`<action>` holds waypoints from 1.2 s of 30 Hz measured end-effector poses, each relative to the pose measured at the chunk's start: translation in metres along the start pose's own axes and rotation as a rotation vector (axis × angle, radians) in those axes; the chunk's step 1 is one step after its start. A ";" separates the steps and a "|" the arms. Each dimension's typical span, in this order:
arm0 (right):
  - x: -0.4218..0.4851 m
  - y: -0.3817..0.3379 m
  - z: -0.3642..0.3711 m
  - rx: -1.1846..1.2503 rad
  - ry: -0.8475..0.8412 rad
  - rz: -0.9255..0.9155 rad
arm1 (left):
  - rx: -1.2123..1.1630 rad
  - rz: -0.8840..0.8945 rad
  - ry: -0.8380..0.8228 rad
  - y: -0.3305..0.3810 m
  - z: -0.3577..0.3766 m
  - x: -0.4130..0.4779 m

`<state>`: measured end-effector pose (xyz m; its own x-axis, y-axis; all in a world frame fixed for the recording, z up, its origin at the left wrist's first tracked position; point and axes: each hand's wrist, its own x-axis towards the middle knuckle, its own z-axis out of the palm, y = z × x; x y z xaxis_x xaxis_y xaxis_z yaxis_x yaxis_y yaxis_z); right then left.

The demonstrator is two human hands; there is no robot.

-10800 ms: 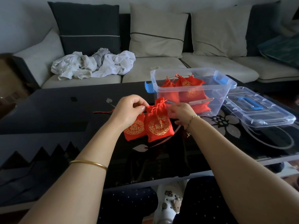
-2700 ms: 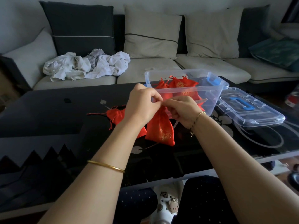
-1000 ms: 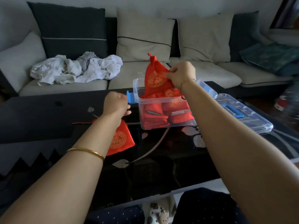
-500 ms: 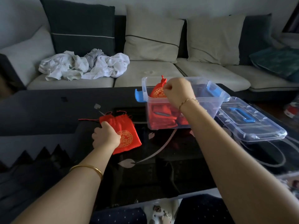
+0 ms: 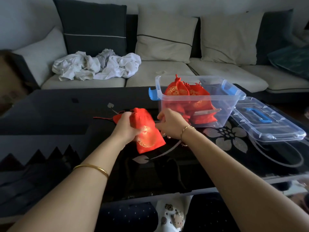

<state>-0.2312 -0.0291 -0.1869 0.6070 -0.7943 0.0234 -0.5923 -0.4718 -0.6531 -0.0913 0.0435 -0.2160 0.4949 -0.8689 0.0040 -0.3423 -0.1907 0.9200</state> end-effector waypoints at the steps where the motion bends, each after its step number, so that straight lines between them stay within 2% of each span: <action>1: -0.001 0.005 0.002 0.026 -0.095 0.051 | -0.042 0.035 -0.071 0.005 0.000 -0.007; 3: -0.004 0.014 0.002 0.134 -0.235 0.157 | -0.077 0.049 -0.165 0.009 0.001 -0.015; 4: -0.004 0.018 0.001 0.183 -0.247 0.202 | -0.075 0.050 -0.187 0.009 0.000 -0.017; 8: -0.005 0.030 -0.012 0.329 -0.110 0.272 | 0.033 0.070 -0.237 0.010 -0.001 -0.018; 11: -0.011 0.035 -0.020 0.540 -0.041 0.308 | 0.085 0.083 -0.247 0.011 -0.001 -0.016; 16: -0.017 0.039 -0.023 0.717 -0.023 0.295 | 0.146 0.117 -0.239 0.013 0.003 -0.013; 22: -0.019 0.044 -0.023 0.686 -0.096 0.300 | 0.131 0.097 -0.213 0.011 0.005 -0.012; 26: -0.019 0.049 -0.026 0.690 0.008 0.270 | 0.089 0.049 -0.196 0.008 0.002 -0.011; 31: -0.021 0.051 -0.029 0.628 0.182 0.211 | -0.048 -0.037 -0.264 0.006 -0.003 -0.011; 33: -0.020 0.053 -0.029 0.512 0.258 0.157 | 0.040 0.028 -0.219 0.007 -0.005 -0.011; 36: -0.018 0.056 -0.031 0.251 0.373 0.065 | 0.345 0.175 -0.035 0.013 -0.006 -0.011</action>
<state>-0.2916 -0.0531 -0.2003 0.3134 -0.9245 0.2171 -0.4481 -0.3455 -0.8245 -0.0968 0.0535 -0.2021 0.3793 -0.9160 0.1307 -0.6707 -0.1749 0.7209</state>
